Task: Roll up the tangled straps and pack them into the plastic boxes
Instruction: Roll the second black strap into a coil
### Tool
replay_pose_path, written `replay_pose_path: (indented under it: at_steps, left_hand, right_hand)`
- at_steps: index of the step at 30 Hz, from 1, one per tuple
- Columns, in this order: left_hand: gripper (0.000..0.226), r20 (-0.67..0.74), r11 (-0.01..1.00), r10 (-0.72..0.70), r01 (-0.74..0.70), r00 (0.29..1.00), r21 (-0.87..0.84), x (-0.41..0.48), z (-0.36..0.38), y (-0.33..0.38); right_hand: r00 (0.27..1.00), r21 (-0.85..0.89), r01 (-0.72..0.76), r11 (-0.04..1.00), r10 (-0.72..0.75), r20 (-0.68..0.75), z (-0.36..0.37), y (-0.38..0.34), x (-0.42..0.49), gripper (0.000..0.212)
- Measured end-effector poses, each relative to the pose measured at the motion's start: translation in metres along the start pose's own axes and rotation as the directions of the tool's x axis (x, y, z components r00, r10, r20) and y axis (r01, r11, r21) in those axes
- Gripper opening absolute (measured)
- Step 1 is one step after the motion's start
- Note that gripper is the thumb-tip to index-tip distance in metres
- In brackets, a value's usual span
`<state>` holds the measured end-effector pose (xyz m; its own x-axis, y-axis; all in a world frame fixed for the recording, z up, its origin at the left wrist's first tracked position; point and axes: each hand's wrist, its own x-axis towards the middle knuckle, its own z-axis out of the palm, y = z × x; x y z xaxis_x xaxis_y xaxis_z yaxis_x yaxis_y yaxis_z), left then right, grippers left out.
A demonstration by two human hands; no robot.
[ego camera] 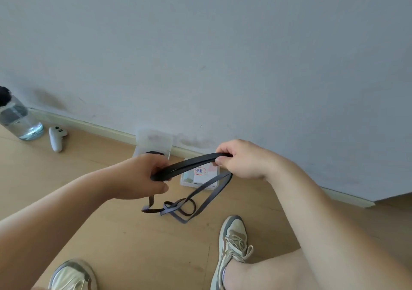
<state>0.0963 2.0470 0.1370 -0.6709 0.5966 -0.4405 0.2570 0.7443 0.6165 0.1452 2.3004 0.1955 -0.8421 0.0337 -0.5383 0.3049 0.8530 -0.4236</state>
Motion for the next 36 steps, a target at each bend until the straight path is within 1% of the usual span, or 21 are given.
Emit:
replay_pose_path:
  at_steps: [2, 5, 8, 10, 12, 13, 14, 16, 18, 20, 21, 23, 24, 25, 27, 28, 30, 31, 32, 34, 36]
  left_hand:
    - [0.012, -0.022, 0.998, -0.052, 0.051, 0.998, -0.034, 0.002, -0.003, 0.0]
    - [0.004, 0.013, 0.994, -0.096, 0.096, 0.995, 0.043, 0.003, -0.006, -0.002]
    - [0.006, 0.008, 0.981, -0.131, 0.128, 0.991, 0.146, 0.001, -0.009, -0.01]
    - [0.006, -0.007, 0.953, -0.192, 0.188, 0.981, 0.239, -0.002, -0.013, -0.019]
    - [0.004, -0.082, 0.921, -0.238, 0.251, 0.968, 0.298, -0.005, -0.02, -0.026]
    - [0.002, -0.139, 0.922, -0.225, 0.257, 0.964, 0.289, -0.007, -0.024, -0.027]
    - [0.008, -0.192, 0.943, -0.192, 0.235, 0.963, 0.235, -0.008, -0.028, -0.028]
    - [0.017, -0.24, 0.992, -0.123, 0.126, 0.963, -0.006, -0.011, -0.031, -0.021]
    - [0.018, -0.246, 0.977, -0.074, 0.021, 0.966, -0.213, -0.017, -0.029, -0.007]
    - [0.014, -0.277, 0.956, -0.023, -0.06, 0.96, -0.288, -0.018, -0.022, 0.005]
    - [0.011, -0.3, 0.946, 0.004, -0.1, 0.954, -0.308, -0.018, -0.018, 0.01]
    - [0.007, -0.359, 0.941, 0.053, -0.167, 0.932, -0.295, -0.016, -0.012, 0.018]
    - [0.007, -0.381, 0.946, 0.074, -0.185, 0.922, -0.264, -0.016, -0.011, 0.02]
    - [0.006, -0.379, 0.957, 0.093, -0.187, 0.921, -0.22, -0.015, -0.011, 0.019]
    - [0.017, -0.287, 0.989, 0.109, -0.133, 0.952, -0.067, -0.014, -0.013, 0.009]
    - [0.021, -0.214, 0.997, 0.076, -0.07, 0.974, 0.034, -0.013, -0.014, 0.001]
    - [0.015, -0.116, 0.978, -0.033, 0.056, 0.993, 0.199, -0.012, -0.017, -0.015]
    - [0.009, -0.086, 0.965, -0.079, 0.098, 0.993, 0.243, -0.012, -0.018, -0.022]
    - [0.004, -0.061, 0.958, -0.115, 0.127, 0.992, 0.258, -0.011, -0.02, -0.029]
    - [0.007, -0.032, 0.967, -0.153, 0.157, 0.988, 0.199, -0.014, -0.024, -0.038]
    - [0.007, -0.042, 0.984, -0.145, 0.149, 0.989, 0.102, -0.017, -0.028, -0.042]
  right_hand:
    - [0.998, -0.048, -0.059, 0.997, 0.057, -0.026, -0.003, 0.011, 0.0, 0.016]
    - [0.992, -0.079, -0.106, 0.991, 0.099, -0.084, -0.005, 0.02, 0.0, 0.017]
    - [0.982, -0.148, -0.163, 0.976, 0.145, -0.125, -0.003, 0.026, 0.005, 0.018]
    - [0.976, -0.19, -0.202, 0.961, 0.182, -0.118, 0.001, 0.03, 0.009, 0.017]
    - [0.974, -0.245, -0.225, 0.943, 0.213, -0.074, 0.007, 0.031, 0.012, 0.017]
    - [0.972, -0.273, -0.233, 0.933, 0.229, -0.048, 0.009, 0.03, 0.014, 0.017]
    - [0.971, -0.298, -0.234, 0.926, 0.238, -0.023, 0.011, 0.028, 0.015, 0.018]
    - [0.973, -0.324, -0.211, 0.922, 0.23, 0.022, 0.015, 0.021, 0.015, 0.021]
    - [0.987, -0.265, -0.134, 0.955, 0.153, 0.054, 0.02, 0.016, 0.016, 0.035]
    - [0.998, -0.069, 0.036, 0.997, -0.033, 0.048, 0.03, 0.001, 0.013, 0.059]
    - [0.99, 0.074, 0.13, 0.989, -0.134, 0.051, 0.035, -0.009, 0.011, 0.06]
    - [0.957, 0.301, 0.243, 0.922, -0.279, 0.082, 0.044, -0.024, 0.013, 0.043]
    - [0.952, 0.311, 0.255, 0.916, -0.294, 0.085, 0.046, -0.03, 0.014, 0.03]
    - [0.954, 0.27, 0.262, 0.927, -0.291, 0.075, 0.045, -0.034, 0.013, 0.021]
    - [0.966, 0.124, 0.256, 0.959, -0.259, 0.005, 0.039, -0.036, 0.014, 0.019]
    - [0.971, 0.097, 0.238, 0.966, -0.235, -0.035, 0.034, -0.035, 0.014, 0.02]
    - [0.981, 0.106, 0.18, 0.978, -0.171, -0.087, 0.025, -0.03, 0.014, 0.024]
    - [0.985, 0.118, 0.13, 0.984, -0.115, -0.125, 0.019, -0.025, 0.014, 0.027]
    - [0.984, 0.133, 0.069, 0.989, -0.046, -0.17, 0.014, -0.017, 0.015, 0.029]
    - [0.969, 0.13, -0.056, 0.99, 0.085, -0.231, 0.004, 0.005, 0.021, 0.026]
    - [0.96, 0.023, -0.183, 0.983, 0.183, -0.211, 0.002, 0.025, 0.024, 0.023]
